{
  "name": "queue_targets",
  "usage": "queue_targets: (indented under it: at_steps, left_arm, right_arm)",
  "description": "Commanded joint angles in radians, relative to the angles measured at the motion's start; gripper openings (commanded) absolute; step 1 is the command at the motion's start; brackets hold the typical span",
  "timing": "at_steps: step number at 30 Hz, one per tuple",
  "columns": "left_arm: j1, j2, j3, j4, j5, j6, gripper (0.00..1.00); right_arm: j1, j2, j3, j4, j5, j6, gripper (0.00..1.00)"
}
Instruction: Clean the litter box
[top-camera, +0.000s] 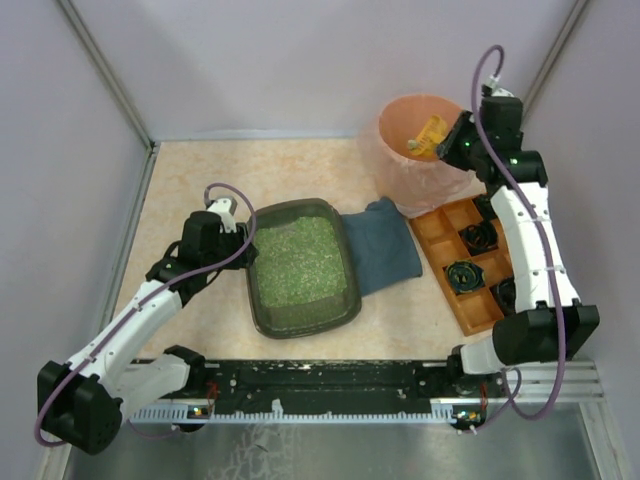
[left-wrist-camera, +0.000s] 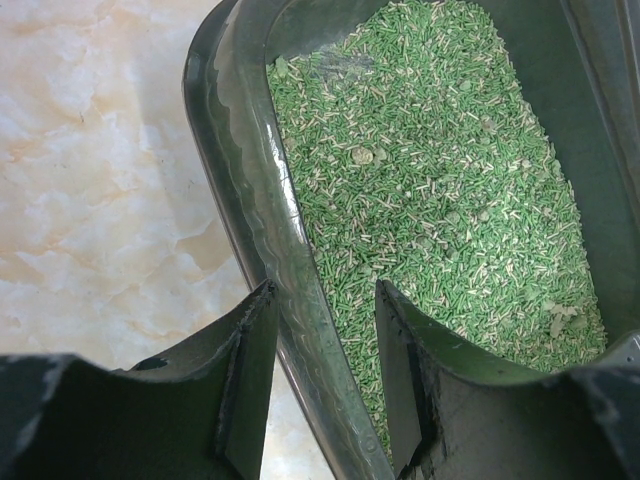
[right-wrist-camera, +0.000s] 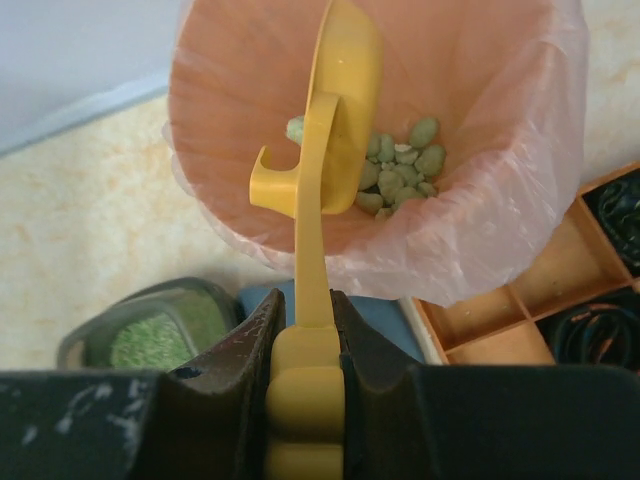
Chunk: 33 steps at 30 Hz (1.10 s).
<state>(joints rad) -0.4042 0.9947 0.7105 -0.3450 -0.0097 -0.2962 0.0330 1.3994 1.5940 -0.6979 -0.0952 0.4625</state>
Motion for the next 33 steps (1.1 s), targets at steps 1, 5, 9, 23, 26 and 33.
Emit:
queue_targets:
  at_steps: [1,5,9,23,26,33]
  left_arm:
    - [-0.005,-0.010,0.007,-0.005,0.011,-0.007,0.50]
    - [-0.005,-0.012,0.007,-0.007,0.011,-0.008,0.50]
    - [-0.005,-0.011,0.007,-0.005,0.015,-0.008,0.50]
    - [-0.005,0.000,0.008,-0.005,0.019,-0.006,0.50]
    - [-0.004,-0.001,0.008,-0.008,0.013,-0.006,0.50]
    - [-0.005,-0.003,0.009,-0.014,-0.002,-0.009,0.50]
  right_arm:
    - [0.105,0.040,0.176,-0.087,0.239,-0.176,0.00]
    - [0.122,0.034,0.196,-0.084,0.323,-0.216,0.00]
    - [0.120,0.002,0.188,-0.048,0.364,-0.249,0.00]
    - [0.174,-0.152,0.138,-0.044,-0.249,-0.102,0.00]
    - [0.309,-0.144,0.111,-0.103,-0.216,-0.109,0.00]
    - [0.561,-0.064,0.089,-0.272,-0.099,-0.106,0.00]
